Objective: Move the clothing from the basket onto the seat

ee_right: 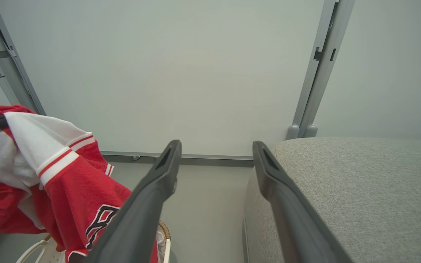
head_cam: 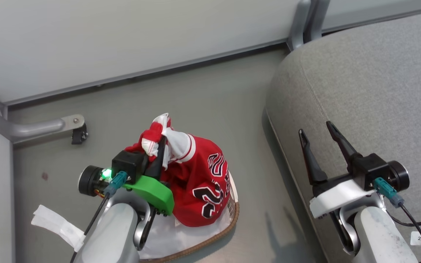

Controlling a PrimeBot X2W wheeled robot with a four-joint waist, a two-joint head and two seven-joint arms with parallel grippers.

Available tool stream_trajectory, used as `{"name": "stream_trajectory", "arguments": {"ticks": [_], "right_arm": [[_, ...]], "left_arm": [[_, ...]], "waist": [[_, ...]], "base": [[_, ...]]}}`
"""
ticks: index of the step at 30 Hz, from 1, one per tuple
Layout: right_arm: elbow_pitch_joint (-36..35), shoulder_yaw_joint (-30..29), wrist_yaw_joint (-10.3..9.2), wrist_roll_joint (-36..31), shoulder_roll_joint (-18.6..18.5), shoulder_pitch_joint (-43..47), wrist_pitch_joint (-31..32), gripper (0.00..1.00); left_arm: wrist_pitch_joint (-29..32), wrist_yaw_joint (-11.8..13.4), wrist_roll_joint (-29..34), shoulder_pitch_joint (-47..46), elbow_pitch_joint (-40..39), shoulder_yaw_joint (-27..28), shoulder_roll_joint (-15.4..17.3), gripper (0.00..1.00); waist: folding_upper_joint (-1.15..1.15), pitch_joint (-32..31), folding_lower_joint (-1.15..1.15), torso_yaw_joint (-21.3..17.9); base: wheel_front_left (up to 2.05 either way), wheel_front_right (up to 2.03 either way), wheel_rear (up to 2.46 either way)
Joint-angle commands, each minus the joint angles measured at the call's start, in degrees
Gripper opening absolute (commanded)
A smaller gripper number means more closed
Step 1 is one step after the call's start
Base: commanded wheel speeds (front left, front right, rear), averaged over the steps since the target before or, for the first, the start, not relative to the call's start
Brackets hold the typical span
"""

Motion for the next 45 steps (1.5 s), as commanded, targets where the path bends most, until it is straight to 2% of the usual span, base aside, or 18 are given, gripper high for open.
{"name": "stream_trajectory", "arguments": {"ticks": [1,12,21,34,45], "right_arm": [[0.35,0.0,-0.04,-0.27,-0.24,1.32,-0.27,1.0],[2.42,2.6,-0.04,-0.49,-0.25,5.22,-0.27,1.0],[4.47,8.67,-0.04,-0.46,-0.22,6.64,-0.26,1.0],[5.85,20.41,-0.04,3.17,-0.26,-3.0,-0.26,1.0],[11.52,27.58,-0.04,4.93,-0.25,-10.85,-0.26,1.0]], "left_arm": [[-0.23,-0.31,-0.51,0.81,-1.49,0.06,-0.49,0.0],[-0.23,-0.63,-4.58,-0.06,-9.37,-2.67,-1.03,0.0],[-0.23,1.64,-8.06,-1.78,-11.52,-6.85,-1.01,0.0],[-0.23,2.63,-9.77,-1.84,-11.11,-11.12,-1.02,0.0],[-0.23,3.28,-10.85,-3.34,-10.62,-12.66,-1.03,0.0]], "waist": [[0.0,-3.16,0.0,1.68],[0.0,-8.11,0.0,2.09],[0.0,-9.15,0.0,3.24],[0.0,-8.21,0.0,4.62],[0.0,-6.75,0.0,5.5]], "base": [[0.0,0.0,0.0],[0.0,0.0,0.0],[0.0,0.0,0.0],[0.0,0.0,0.0],[0.0,0.0,0.0]]}}
